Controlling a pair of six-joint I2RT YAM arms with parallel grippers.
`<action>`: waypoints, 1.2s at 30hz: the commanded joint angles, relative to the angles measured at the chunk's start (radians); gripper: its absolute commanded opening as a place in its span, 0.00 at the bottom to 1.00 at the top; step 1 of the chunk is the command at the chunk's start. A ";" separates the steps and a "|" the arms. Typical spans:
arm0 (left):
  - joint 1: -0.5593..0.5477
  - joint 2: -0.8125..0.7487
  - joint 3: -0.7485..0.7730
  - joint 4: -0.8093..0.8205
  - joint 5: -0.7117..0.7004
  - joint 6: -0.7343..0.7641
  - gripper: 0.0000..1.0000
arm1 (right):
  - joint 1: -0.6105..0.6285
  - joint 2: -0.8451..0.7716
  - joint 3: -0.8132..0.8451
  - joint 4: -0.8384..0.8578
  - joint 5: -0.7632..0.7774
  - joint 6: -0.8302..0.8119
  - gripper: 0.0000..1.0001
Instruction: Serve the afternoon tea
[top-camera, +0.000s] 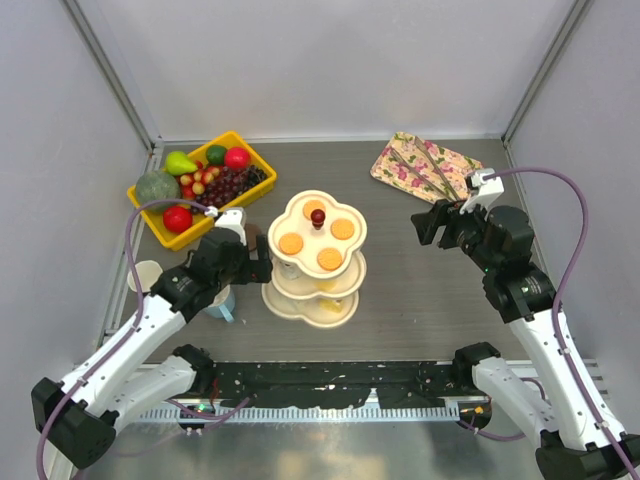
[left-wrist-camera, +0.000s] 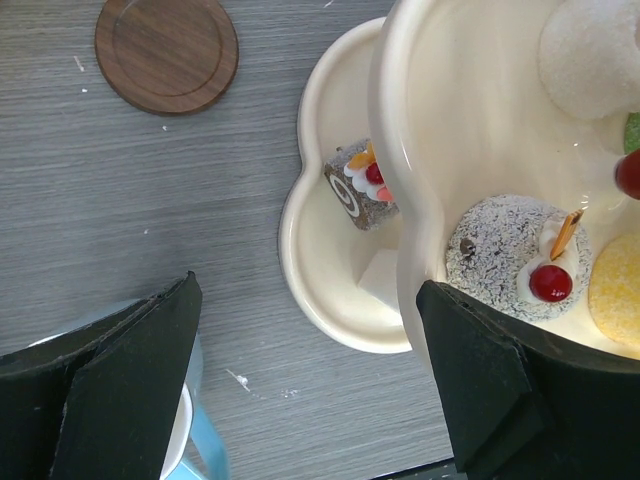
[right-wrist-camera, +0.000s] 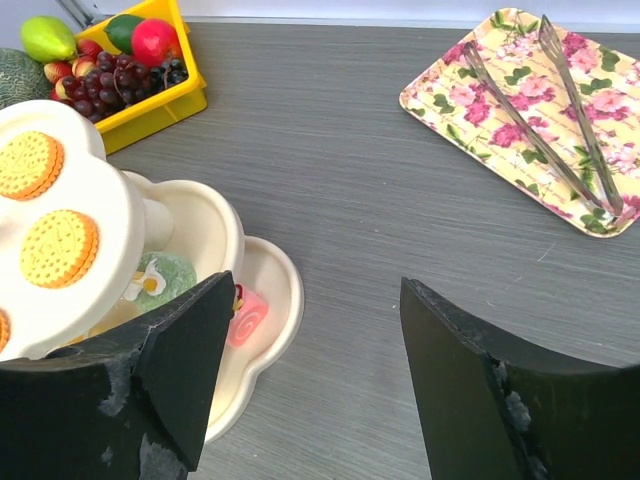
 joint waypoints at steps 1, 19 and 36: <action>0.000 -0.013 0.025 0.003 0.000 -0.005 0.99 | 0.000 -0.020 0.006 0.011 0.032 -0.029 0.74; 0.014 0.040 0.010 0.021 0.010 -0.031 0.99 | 0.000 -0.061 0.011 -0.006 0.055 -0.036 0.76; 0.014 0.290 0.146 0.230 0.210 -0.125 0.99 | 0.000 -0.134 0.022 -0.104 0.107 -0.023 0.80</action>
